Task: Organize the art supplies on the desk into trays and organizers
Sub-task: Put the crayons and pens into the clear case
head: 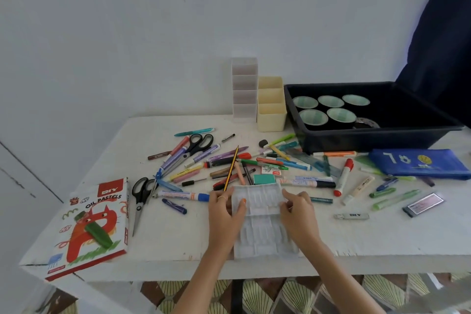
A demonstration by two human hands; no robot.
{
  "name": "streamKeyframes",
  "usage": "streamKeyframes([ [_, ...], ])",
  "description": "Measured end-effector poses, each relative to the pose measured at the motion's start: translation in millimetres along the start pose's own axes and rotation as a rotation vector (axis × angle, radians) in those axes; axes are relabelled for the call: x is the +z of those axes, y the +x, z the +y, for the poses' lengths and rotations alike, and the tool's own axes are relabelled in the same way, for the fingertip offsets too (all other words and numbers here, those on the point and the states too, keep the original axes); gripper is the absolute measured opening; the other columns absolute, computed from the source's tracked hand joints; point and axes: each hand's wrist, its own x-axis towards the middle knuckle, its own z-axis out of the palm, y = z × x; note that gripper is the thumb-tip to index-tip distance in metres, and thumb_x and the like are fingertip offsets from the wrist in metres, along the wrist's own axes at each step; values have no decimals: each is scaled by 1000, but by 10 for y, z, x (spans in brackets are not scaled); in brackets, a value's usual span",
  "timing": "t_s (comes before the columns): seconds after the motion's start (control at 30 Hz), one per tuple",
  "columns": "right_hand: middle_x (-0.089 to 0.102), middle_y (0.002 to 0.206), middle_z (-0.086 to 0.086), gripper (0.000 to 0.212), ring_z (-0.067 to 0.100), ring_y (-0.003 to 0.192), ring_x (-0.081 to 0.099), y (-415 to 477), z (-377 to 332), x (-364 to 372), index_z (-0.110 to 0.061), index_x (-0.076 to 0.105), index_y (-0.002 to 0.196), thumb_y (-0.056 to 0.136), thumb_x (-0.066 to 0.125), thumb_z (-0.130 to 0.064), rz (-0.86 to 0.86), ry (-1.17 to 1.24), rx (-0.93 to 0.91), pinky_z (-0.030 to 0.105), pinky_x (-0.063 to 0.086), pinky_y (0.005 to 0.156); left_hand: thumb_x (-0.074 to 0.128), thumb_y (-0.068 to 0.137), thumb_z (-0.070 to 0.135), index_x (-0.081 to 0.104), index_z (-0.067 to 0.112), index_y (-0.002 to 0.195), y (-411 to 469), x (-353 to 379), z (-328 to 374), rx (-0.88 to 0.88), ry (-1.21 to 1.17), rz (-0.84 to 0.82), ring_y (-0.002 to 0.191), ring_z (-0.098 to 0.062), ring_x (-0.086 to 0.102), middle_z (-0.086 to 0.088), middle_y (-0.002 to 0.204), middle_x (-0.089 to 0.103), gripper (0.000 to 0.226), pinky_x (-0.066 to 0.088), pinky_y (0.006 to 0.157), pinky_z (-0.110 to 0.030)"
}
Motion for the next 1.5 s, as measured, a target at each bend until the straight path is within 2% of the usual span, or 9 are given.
streamKeyframes([
  [0.2, 49, 123, 2, 30, 16, 108, 51, 228, -292, -11, -19, 54, 122, 93, 52, -27, 128, -114, -119, 29, 49, 86, 75, 77, 22, 63, 16, 92, 12, 20, -33, 18, -71, 52, 66, -7, 48, 2, 100, 48, 20, 43, 63, -8],
  [0.4, 67, 90, 0, 17, 16, 80, 61, 627, -713, 220, -20, 70, 100, 91, 58, -28, -81, -88, -170, 36, 53, 77, 75, 77, 19, 60, 14, 113, 40, 15, -73, 4, -93, 32, 63, -3, 50, 3, 104, 51, 40, 45, 62, -10],
  [0.57, 66, 78, 3, 17, 15, 70, 58, 648, -819, 314, -16, 68, 82, 86, 64, -32, -73, -104, -141, 32, 50, 68, 74, 78, 20, 56, 11, 125, 44, 23, -86, 2, -102, 29, 62, 2, 50, 2, 106, 50, 51, 45, 61, -10],
  [0.7, 67, 87, 2, 22, 11, 77, 59, 617, -784, 214, -7, 69, 103, 83, 69, -16, -26, 242, -82, 22, 48, 74, 73, 79, 17, 53, 9, 128, 44, 27, -81, -14, -118, 12, 59, 0, 50, 3, 106, 48, 53, 43, 56, -9],
  [0.87, 70, 84, 3, 37, 16, 82, 66, 579, -507, -158, -21, 61, 115, 81, 72, -14, -38, 428, 64, 38, 57, 79, 70, 82, 21, 49, 12, 132, 37, 26, -90, -26, -72, -17, 59, 2, 48, 4, 111, 46, 55, 44, 61, -7],
  [1.03, 70, 78, 2, 31, 16, 71, 68, 374, -231, -381, -21, 62, 109, 80, 71, -12, -123, 280, 61, 31, 58, 71, 73, 78, 24, 53, 16, 126, 59, 49, -64, -65, -69, 14, 99, -12, 55, 2, 118, 48, 52, 47, 83, -16],
  [1.13, 68, 79, -2, 35, 9, 69, 63, 286, -177, -343, -19, 62, 113, 81, 71, -11, -120, 211, 33, 18, 48, 61, 73, 77, 22, 54, 15, 122, 61, 77, -36, -73, -83, 21, 103, -16, 55, 4, 113, 48, 50, 51, 91, -34],
  [1.37, 59, 70, -3, 41, 5, 62, 51, 209, -111, -216, -20, 58, 123, 84, 68, -13, -114, 181, 47, 13, 35, 52, 71, 79, 25, 53, 14, 128, 37, 84, -66, -48, -63, 17, 109, -16, 53, 1, 121, 47, 53, 47, 95, -32],
  [1.5, 61, 68, -1, 37, 8, 62, 54, 232, -112, -198, -21, 59, 114, 80, 72, -13, -60, 239, 119, 18, 42, 55, 70, 80, 26, 52, 16, 130, 26, 74, -53, -68, -56, 5, 118, -17, 48, -1, 128, 45, 54, 42, 103, -37],
])
